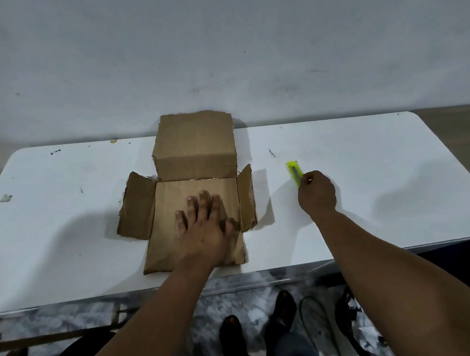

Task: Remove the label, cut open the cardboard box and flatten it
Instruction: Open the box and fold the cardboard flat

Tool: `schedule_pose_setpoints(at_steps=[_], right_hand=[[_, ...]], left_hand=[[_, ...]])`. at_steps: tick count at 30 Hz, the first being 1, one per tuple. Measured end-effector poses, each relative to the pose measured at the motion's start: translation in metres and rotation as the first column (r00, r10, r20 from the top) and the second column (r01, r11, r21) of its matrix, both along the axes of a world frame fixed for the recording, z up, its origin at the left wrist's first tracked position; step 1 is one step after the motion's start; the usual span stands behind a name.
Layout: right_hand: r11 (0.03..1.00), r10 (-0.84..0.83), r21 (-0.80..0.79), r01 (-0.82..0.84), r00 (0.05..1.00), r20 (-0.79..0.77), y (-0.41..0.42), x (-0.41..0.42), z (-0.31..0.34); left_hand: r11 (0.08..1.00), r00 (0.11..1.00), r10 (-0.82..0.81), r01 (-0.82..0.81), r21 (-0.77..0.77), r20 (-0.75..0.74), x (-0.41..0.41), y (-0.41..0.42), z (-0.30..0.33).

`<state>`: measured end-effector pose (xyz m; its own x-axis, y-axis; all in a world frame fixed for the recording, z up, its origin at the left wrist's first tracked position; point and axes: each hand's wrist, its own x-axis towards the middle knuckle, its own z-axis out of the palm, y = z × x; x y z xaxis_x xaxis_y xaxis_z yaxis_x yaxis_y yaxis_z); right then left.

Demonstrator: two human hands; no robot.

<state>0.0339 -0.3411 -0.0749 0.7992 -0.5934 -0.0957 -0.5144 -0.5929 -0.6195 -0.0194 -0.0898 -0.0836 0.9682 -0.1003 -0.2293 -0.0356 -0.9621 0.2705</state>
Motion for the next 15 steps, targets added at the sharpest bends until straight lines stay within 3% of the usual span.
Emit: schedule_pose_setpoints(at_steps=[11, 15], right_hand=[[0.99, -0.006, -0.138, 0.016, 0.997, 0.076, 0.003, -0.005, 0.009], [0.993, 0.117, 0.008, -0.119, 0.987, 0.112, 0.02, 0.004, 0.025]], left_hand=[[0.997, 1.0, 0.024, -0.024, -0.079, 0.006, 0.0, 0.001, 0.005], [0.983, 0.998, 0.066, -0.067, -0.174, -0.011, 0.003, 0.005, 0.019]])
